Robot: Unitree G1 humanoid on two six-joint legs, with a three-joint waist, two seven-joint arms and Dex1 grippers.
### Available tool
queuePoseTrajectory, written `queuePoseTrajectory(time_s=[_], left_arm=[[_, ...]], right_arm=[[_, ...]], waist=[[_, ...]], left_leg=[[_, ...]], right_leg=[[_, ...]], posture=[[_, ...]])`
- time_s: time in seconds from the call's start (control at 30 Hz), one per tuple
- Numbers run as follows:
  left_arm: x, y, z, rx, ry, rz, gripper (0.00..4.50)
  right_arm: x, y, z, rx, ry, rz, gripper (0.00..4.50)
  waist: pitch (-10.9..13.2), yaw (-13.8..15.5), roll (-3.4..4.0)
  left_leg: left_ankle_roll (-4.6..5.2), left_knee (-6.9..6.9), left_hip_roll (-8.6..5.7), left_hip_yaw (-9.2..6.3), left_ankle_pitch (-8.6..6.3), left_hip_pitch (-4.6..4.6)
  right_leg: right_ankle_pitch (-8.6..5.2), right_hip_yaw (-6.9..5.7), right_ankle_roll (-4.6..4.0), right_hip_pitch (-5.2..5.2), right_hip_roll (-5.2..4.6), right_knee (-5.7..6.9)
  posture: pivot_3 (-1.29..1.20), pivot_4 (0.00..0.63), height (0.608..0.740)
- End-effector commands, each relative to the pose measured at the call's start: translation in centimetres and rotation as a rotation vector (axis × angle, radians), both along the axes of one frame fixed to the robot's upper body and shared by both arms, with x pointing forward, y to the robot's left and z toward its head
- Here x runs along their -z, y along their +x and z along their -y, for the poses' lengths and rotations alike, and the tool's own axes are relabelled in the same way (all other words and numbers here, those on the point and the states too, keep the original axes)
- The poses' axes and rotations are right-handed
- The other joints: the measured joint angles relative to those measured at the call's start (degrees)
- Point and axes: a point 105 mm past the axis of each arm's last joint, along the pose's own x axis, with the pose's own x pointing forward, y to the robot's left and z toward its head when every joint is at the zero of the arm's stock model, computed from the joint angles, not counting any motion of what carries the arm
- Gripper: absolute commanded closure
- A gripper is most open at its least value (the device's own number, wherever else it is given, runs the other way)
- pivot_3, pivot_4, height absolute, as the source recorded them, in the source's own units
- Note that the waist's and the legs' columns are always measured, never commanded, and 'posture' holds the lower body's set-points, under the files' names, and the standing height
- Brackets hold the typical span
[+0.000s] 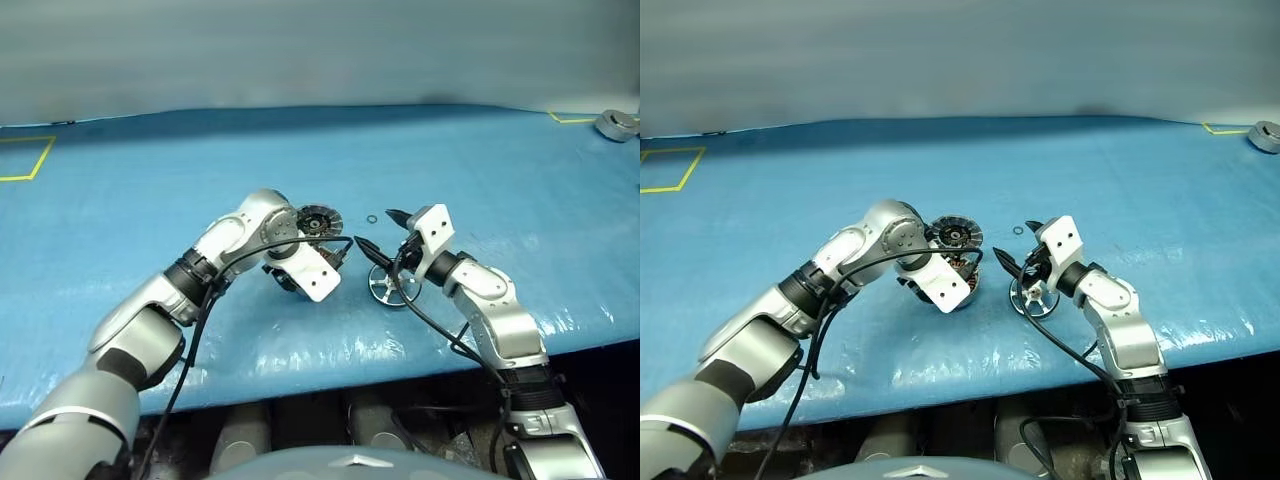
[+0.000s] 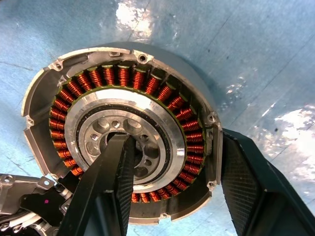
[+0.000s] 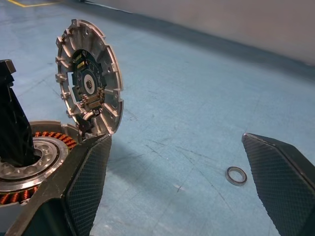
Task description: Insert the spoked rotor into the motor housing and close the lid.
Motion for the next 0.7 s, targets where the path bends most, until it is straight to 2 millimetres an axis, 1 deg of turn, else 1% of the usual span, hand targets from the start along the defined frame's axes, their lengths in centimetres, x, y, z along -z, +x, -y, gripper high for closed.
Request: queuePoseTrajectory(time_s=[0.03, 0.2, 0.4, 0.47, 0.5, 0.63, 0.67, 0.7], left_arm=[[-1.2, -0.6, -0.3, -0.022, -0.004, 0.014, 2.39], [-1.1, -0.9, -1.9, -0.074, 0.042, -0.002, 2.39], [-1.3, -1.1, -2.1, -0.045, 0.047, -0.005, 2.39], [-1.1, -1.1, -1.5, -0.059, 0.01, -0.008, 1.67], [-1.1, -1.2, -1.4, -0.059, 0.006, -0.015, 1.47], [-1.1, -1.8, -1.5, -0.03, 0.019, -0.047, 0.18], [-1.1, -1.8, -1.6, -0.025, 0.022, -0.05, 0.04], [-1.3, -1.8, -1.6, -0.026, 0.016, -0.047, 0.04]], right_arm=[[-1.4, 0.2, -0.2, -0.012, -0.001, 0.058, 0.0], [-1.4, 0.3, -0.3, -0.017, -0.002, 0.059, 0.0], [-1.4, 0.3, -0.6, -0.025, -0.001, 0.058, 0.0], [-1.4, 0.2, -0.7, -0.029, 0.001, 0.059, 0.0], [-1.4, 0.2, -0.8, -0.031, 0.001, 0.059, 0.0], [-1.4, 0.2, -0.7, -0.027, -0.001, 0.06, 0.0], [-1.4, 0.1, -0.7, -0.025, -0.001, 0.06, 0.0], [-1.4, 0.1, -0.6, -0.024, -0.002, 0.059, 0.0]], waist=[[0.0, -0.1, 0.0], [0.0, -0.1, 0.0], [0.0, 0.1, 0.0], [0.0, 0.2, 0.0], [0.0, 0.2, 0.0], [0.0, 0.2, 0.0], [0.0, 0.2, 0.0], [0.0, 0.2, 0.0]], left_leg=[[0.0, -0.01, 0.0, 0.0, 0.0, 0.0], [0.0, -0.02, 0.03, 0.0, 0.0, 0.02], [0.0, 0.01, 0.02, 0.01, 0.0, 0.0], [0.0, 0.0, 0.02, 0.01, 0.0, 0.0], [0.0, 0.0, 0.02, 0.01, 0.0, 0.0], [0.0, 0.01, 0.02, 0.01, 0.0, 0.01], [0.0, 0.01, 0.02, 0.01, 0.0, 0.01], [0.0, 0.01, 0.03, 0.01, 0.0, 0.02]], right_leg=[[0.0, 0.0, -0.01, -0.01, 0.0, 0.0], [0.01, 0.0, -0.07, -0.03, 0.02, 0.05], [-0.01, 0.0, -0.03, -0.03, 0.01, 0.03], [0.02, 0.0, -0.08, -0.03, 0.01, 0.02], [0.02, 0.0, -0.09, -0.03, 0.01, 0.02], [0.01, 0.0, -0.08, -0.02, 0.01, 0.03], [0.01, 0.0, -0.08, -0.03, 0.01, 0.04], [0.01, 0.0, -0.08, -0.02, 0.02, 0.04]], posture=[[0.0, 0.15, 0.74], [0.0, 0.15, 0.74], [0.0, 0.15, 0.74], [0.0, 0.15, 0.74], [0.0, 0.15, 0.74], [0.0, 0.15, 0.74], [0.0, 0.15, 0.74], [0.0, 0.15, 0.74]])
